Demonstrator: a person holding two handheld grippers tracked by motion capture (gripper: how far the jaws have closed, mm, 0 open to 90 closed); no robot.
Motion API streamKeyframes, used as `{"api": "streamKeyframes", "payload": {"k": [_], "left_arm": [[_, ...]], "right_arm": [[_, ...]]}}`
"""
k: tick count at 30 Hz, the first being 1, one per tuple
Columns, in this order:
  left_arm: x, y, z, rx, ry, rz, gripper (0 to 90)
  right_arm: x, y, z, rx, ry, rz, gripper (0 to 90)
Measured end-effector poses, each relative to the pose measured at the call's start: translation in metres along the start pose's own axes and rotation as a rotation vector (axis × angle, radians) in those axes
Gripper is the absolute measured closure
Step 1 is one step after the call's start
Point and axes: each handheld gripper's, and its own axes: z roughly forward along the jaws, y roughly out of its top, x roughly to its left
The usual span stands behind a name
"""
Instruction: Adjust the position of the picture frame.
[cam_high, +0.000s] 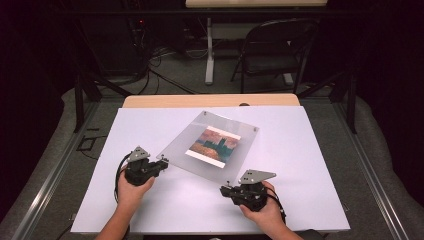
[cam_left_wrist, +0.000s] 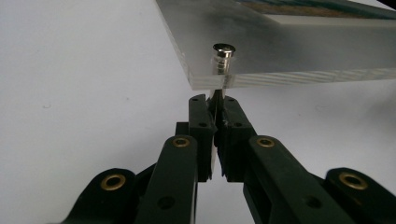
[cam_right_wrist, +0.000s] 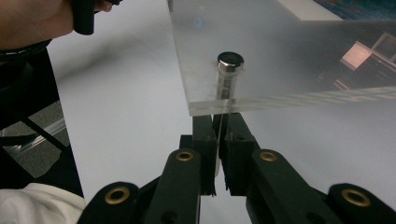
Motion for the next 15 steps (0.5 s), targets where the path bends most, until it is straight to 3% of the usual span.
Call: {"api": "streamKeyframes", "payload": {"k": [15], "left_arm": [[-0.020,0.006,-0.011,-0.030,-0.026,0.052,85.3]], "right_arm": [[-0.007,-0.003,-0.018,-0.021,-0.021,0.039,85.5]]}}
